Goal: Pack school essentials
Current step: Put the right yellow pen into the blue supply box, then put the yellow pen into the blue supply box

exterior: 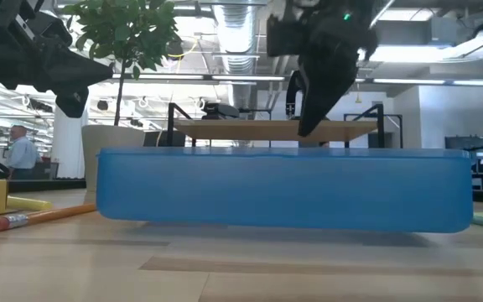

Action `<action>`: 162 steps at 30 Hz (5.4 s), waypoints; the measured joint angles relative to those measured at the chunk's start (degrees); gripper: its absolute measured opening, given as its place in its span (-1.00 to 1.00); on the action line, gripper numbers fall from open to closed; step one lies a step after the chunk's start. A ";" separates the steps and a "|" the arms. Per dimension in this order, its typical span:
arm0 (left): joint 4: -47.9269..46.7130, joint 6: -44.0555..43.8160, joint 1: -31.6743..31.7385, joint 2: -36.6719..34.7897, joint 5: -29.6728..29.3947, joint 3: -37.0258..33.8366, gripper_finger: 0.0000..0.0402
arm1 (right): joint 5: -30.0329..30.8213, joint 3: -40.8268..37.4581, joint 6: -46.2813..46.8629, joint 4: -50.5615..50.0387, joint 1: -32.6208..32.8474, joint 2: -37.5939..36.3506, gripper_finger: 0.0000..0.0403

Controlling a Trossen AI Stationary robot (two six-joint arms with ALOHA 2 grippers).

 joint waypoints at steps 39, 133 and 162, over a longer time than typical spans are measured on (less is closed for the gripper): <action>0.02 -0.43 0.00 0.02 0.03 0.00 -1.00 | -2.44 -2.05 -10.07 -1.38 -10.75 10.87 -0.55; -5.13 2.24 -2.00 2.35 7.39 6.42 -1.00 | -7.99 0.31 5.33 37.13 2.69 6.78 -0.15; -17.68 10.02 -12.64 36.98 2.59 16.51 -0.28 | -8.04 0.31 4.71 37.02 2.77 6.80 -0.15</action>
